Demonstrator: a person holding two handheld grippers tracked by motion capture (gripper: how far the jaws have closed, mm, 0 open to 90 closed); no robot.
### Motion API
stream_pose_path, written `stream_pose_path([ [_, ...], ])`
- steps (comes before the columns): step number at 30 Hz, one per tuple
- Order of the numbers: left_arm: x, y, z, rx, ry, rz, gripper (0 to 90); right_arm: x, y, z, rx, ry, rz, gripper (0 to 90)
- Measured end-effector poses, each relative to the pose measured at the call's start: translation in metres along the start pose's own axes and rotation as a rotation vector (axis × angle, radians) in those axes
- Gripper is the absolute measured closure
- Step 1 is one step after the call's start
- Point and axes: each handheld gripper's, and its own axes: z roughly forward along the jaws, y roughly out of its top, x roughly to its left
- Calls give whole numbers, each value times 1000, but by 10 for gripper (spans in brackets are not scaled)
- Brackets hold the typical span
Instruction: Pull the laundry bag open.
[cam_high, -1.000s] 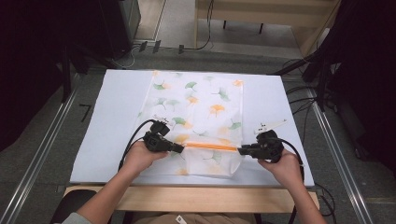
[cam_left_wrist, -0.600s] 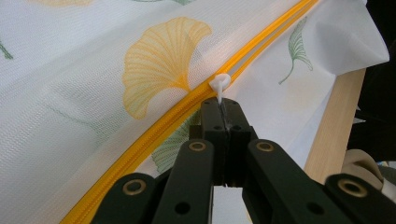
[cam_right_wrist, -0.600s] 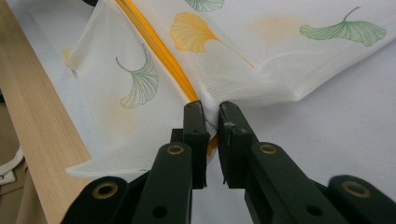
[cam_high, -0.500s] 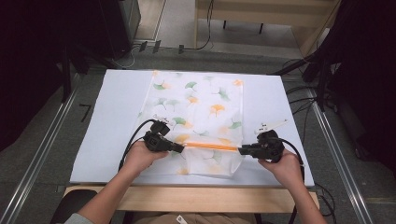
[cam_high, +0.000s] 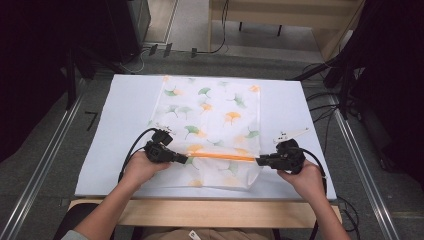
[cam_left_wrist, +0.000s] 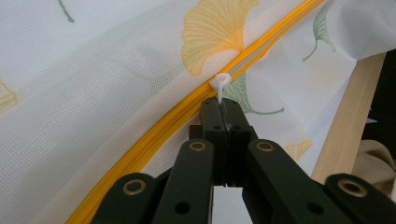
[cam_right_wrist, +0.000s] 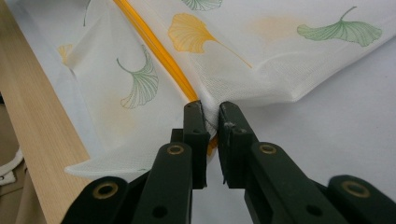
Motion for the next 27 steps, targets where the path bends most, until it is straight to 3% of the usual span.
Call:
stream_pose_path([
  [27, 0, 2, 1, -9, -9, -10, 900, -1, -1, 0, 0, -8, 11, 846],
])
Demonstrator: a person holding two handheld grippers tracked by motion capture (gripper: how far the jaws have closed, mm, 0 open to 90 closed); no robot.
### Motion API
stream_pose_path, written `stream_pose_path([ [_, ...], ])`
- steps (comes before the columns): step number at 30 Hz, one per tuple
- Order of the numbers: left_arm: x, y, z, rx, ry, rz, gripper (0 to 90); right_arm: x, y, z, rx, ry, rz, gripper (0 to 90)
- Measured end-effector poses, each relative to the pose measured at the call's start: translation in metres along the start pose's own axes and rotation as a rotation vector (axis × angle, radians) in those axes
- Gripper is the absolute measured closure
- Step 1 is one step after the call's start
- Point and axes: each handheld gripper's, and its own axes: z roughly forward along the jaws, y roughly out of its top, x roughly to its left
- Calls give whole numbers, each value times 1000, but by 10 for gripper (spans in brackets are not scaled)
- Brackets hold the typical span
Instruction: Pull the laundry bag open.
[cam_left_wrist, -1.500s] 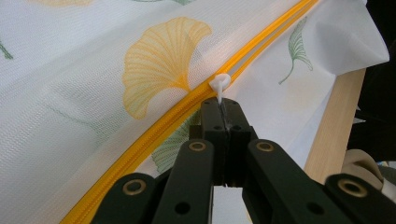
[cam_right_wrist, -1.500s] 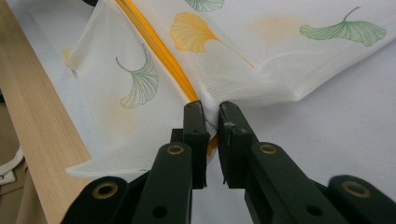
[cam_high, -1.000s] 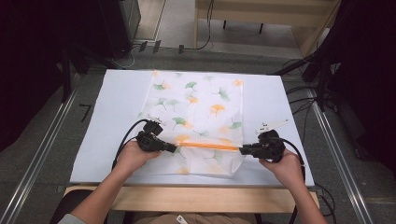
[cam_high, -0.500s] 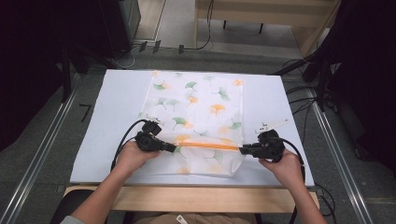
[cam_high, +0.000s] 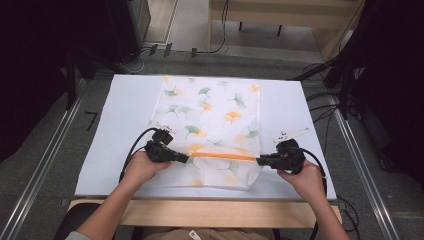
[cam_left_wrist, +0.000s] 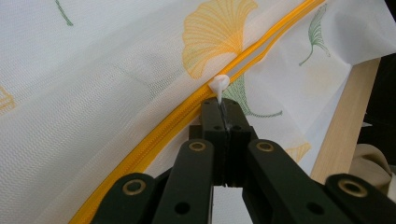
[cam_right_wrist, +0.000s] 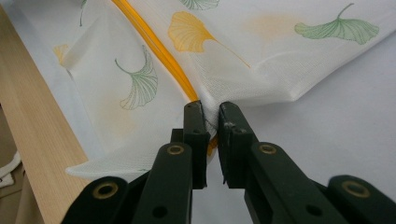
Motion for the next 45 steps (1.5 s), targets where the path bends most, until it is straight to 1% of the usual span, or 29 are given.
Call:
stream_pose_path([
  [5, 0, -1, 0, 2, -1, -2, 900, 0, 0, 0, 3, 2, 4, 846],
  [8, 2, -2, 0, 12, -3, 16, 900, 1, 0, 0, -1, 2, -7, 845],
  [9, 2, -2, 0, 9, -5, 6, 900, 1, 0, 0, 0, 3, -3, 845],
  [10, 3, -2, 0, 11, -7, 4, 900, 1, 0, 0, 0, 6, -2, 846],
  [13, 5, -4, -1, 18, 5, -6, 900, 1, 0, 2, 4, 5, -8, 847],
  [15, 9, -7, -3, 12, 9, -31, 900, 1, 0, 1, 3, 3, -12, 847],
  [16, 11, -10, -4, 19, 12, -36, 900, 2, -1, 0, 1, -2, -25, 847],
  [17, 13, -12, -6, 22, 20, -38, 900, 2, -1, 0, 2, -5, -30, 847],
  [18, 15, -13, -9, 30, 34, -28, 900, 2, -1, 0, 7, -5, -27, 847],
  [19, 15, -14, -12, 30, 45, -28, 900, 2, -1, 1, 8, -5, -29, 847],
  [21, 16, -16, -16, 12, 27, -28, 900, 1, -1, 2, 10, -6, -29, 847],
  [22, 15, -16, -16, 10, 35, -23, 900, 1, -1, 2, 11, -6, -28, 846],
  [23, 15, -16, -16, 16, 32, -19, 900, 1, -1, 2, 10, -6, -30, 846],
  [25, 14, -17, -16, 16, 28, -25, 900, 1, -1, 1, 9, -12, -24, 846],
  [27, 15, -18, -16, 18, 25, -26, 900, 1, -1, 1, 7, -7, -24, 846],
  [28, 15, -18, -17, 12, 19, -33, 900, 1, -1, 1, 5, -7, -24, 847],
  [32, 15, -18, -14, 13, 31, -42, 900, 1, -1, 1, 7, -9, -21, 847],
  [34, 14, -18, -11, 7, 20, -53, 900, 1, -1, 0, 6, -11, -18, 847],
  [37, 13, -17, -10, 17, 21, -47, 900, -1, -2, -1, 7, -12, -12, 847],
  [39, 14, -17, -10, 9, 19, -54, 900, -2, -2, -1, 5, -13, -11, 847],
  [42, 13, -17, -9, 16, 30, -51, 900, 0, -1, 0, 13, -26, -13, 846],
  [43, 13, -18, -9, 11, 29, -61, 900, 0, -1, 0, 15, -28, -15, 846],
  [44, 14, -18, -10, 6, 15, -76, 900, 0, -2, 0, 16, -27, -13, 846],
  [45, 14, -18, -10, -1, 11, -89, 900, 0, -2, 0, 14, -27, -13, 846],
])
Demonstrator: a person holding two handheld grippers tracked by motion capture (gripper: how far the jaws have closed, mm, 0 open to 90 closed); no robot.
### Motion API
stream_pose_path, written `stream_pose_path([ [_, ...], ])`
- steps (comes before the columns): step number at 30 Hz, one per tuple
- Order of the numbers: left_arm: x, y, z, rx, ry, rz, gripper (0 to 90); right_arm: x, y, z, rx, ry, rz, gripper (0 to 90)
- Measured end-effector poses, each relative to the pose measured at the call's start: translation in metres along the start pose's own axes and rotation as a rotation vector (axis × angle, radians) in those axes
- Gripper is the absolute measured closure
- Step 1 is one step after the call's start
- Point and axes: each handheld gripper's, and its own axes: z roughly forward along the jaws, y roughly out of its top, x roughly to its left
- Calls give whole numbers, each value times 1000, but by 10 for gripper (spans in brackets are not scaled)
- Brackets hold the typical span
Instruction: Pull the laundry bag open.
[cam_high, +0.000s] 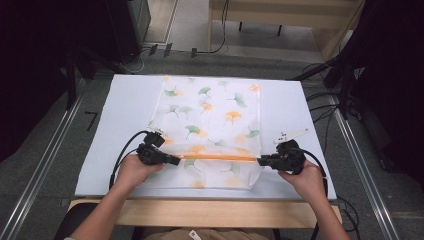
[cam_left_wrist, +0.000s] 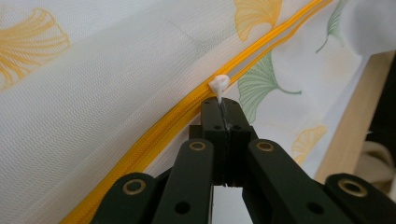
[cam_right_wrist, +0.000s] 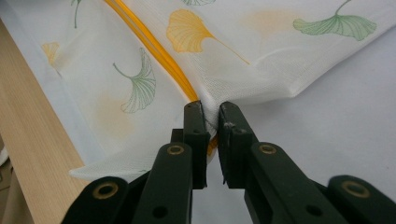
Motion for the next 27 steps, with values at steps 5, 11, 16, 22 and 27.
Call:
stream_pose_path([
  [5, -3, 0, -1, -2, 26, 2, 900, 1, 0, 1, 5, -7, -7, 847],
  [11, -5, -2, -4, -24, 27, -7, 900, 0, 0, 2, 9, -3, -3, 847],
  [16, -10, -3, -8, 3, 105, 43, 900, 0, 0, 1, 2, -2, -8, 847],
  [22, -2, -9, -20, 2, 135, 23, 900, -3, -2, 0, 1, -6, 1, 847],
  [27, 1, -12, -25, -18, 84, -5, 900, -3, -1, 1, 7, -10, -1, 847],
])
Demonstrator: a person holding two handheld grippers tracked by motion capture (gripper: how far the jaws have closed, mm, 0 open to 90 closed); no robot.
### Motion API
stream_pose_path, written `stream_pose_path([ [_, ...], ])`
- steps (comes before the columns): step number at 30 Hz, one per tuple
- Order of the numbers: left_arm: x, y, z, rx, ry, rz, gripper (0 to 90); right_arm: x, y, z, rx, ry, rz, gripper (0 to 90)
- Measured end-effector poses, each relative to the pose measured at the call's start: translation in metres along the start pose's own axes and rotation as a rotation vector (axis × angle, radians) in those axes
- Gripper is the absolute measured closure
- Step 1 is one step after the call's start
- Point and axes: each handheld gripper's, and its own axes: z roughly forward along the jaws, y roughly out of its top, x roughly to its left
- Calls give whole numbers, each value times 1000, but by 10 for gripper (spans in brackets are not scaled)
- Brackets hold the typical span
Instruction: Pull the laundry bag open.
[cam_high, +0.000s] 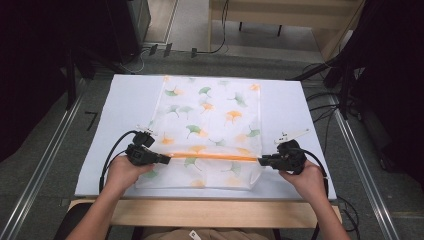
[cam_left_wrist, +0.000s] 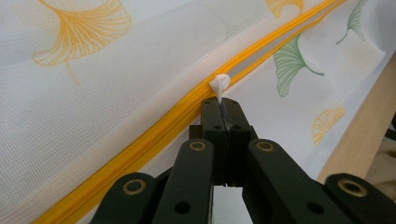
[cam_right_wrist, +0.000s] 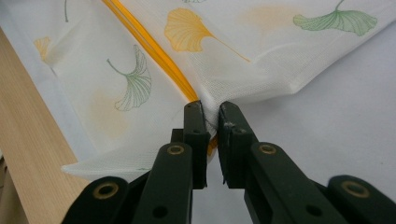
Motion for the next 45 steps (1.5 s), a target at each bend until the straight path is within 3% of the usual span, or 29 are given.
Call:
stream_pose_path([
  [9, 1, 0, 0, -16, -46, -8, 900, -1, -1, -1, 0, -3, 9, 848],
  [18, 1, 0, 0, -10, -37, 0, 900, -3, -1, -1, -2, 5, 34, 849],
  [22, 3, -1, -5, -28, -86, -7, 900, -4, -1, -2, -9, 3, 30, 849],
  [26, 2, -2, -9, -12, -63, 18, 900, -5, -2, -3, -16, 8, 23, 849],
  [32, 12, -6, -18, -13, -16, 1, 900, -7, -2, -4, -24, -4, 26, 849],
  [37, 16, -12, -30, -40, -19, 0, 900, -8, -2, -5, -21, -3, 37, 849],
  [45, 16, -14, -27, -19, -22, -1, 900, -8, -2, -3, -14, -4, 39, 849],
])
